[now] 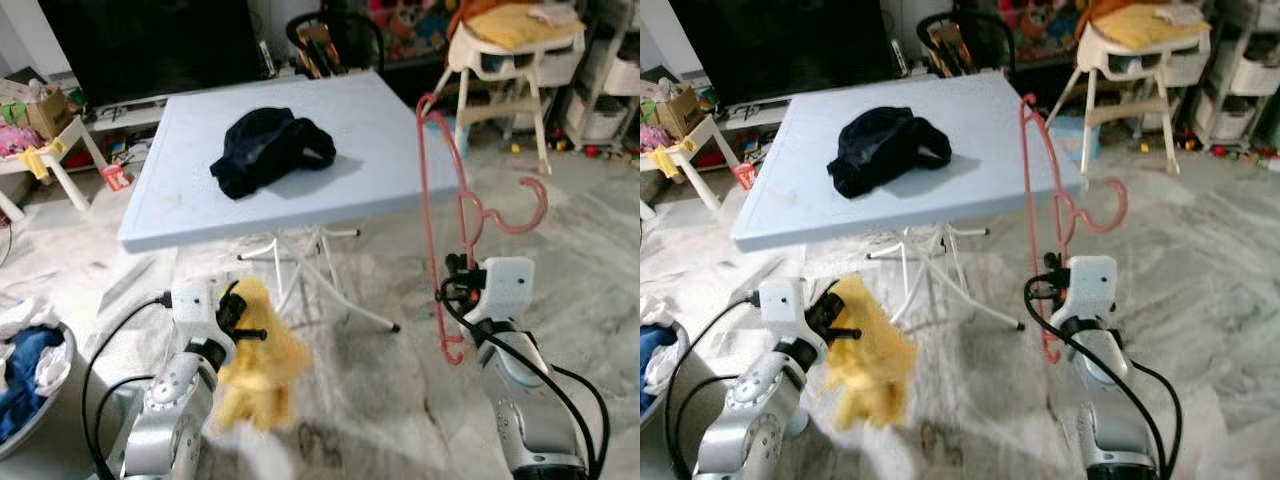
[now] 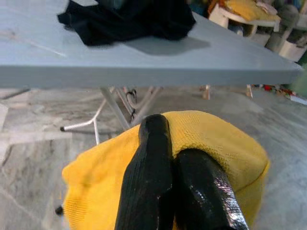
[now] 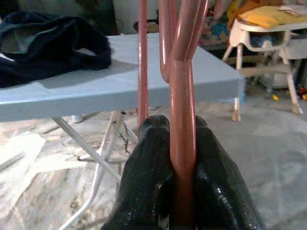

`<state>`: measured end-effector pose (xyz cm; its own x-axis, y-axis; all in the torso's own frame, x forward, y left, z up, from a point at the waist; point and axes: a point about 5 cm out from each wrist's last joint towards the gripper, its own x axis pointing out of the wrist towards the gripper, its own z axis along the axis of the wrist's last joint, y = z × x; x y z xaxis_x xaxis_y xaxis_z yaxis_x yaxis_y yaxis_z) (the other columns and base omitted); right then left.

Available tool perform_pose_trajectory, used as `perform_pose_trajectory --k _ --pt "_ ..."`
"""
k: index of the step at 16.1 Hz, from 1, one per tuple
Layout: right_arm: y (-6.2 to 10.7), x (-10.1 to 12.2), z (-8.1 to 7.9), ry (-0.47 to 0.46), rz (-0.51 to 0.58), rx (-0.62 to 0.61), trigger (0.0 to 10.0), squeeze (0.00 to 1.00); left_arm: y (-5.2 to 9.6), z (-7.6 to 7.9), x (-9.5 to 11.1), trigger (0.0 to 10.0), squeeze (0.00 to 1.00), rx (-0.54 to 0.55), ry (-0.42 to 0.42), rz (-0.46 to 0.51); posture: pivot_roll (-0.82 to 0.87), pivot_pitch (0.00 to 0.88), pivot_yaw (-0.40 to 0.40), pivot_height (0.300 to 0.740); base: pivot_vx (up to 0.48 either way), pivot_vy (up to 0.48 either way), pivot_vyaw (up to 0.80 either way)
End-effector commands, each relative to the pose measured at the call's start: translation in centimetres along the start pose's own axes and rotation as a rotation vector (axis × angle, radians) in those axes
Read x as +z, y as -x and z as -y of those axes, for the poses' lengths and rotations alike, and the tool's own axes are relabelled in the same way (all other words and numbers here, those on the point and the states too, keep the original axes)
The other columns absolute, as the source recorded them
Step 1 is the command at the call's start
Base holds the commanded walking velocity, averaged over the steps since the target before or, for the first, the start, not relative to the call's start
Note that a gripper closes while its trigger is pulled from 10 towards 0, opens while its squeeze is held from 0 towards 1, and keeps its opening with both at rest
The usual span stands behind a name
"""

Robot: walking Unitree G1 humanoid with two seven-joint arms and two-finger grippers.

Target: Hang hanger

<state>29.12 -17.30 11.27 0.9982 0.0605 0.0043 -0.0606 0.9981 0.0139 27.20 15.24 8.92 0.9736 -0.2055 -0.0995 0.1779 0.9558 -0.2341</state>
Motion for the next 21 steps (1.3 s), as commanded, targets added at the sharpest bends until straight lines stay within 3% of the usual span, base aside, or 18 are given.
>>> perform_pose_trajectory --k 1,3,6,16,21 --pt "-0.1 0.1 -1.1 -0.005 0.006 0.036 10.0 0.00 0.0 -0.9 0.4 10.0 0.00 0.058 -0.031 -0.006 -0.06 0.003 0.081 0.740 0.000 0.000 0.00" --pt "-0.2 0.1 -1.1 0.004 0.006 0.043 10.0 0.00 -0.4 -0.3 1.3 10.0 0.00 0.024 -0.140 0.026 -0.06 0.003 0.076 0.740 0.000 0.000 -0.24" --pt "-0.4 0.2 -1.3 0.021 0.007 0.063 10.0 0.00 -0.6 0.5 2.7 10.0 0.00 0.011 -0.126 0.079 -0.05 0.006 0.075 0.740 0.000 0.000 -0.80" --pt "-0.6 0.2 -2.0 0.018 0.014 0.077 10.0 0.00 -0.5 -0.4 2.1 10.0 0.00 0.035 -0.114 -0.006 -0.04 0.007 0.096 0.740 0.000 0.000 -0.55" --pt "-0.7 0.2 -1.8 0.020 0.021 0.059 10.0 0.00 -0.4 -0.1 1.3 10.0 0.00 0.028 -0.111 -0.035 -0.05 0.013 0.100 0.740 0.000 0.275 -0.31"
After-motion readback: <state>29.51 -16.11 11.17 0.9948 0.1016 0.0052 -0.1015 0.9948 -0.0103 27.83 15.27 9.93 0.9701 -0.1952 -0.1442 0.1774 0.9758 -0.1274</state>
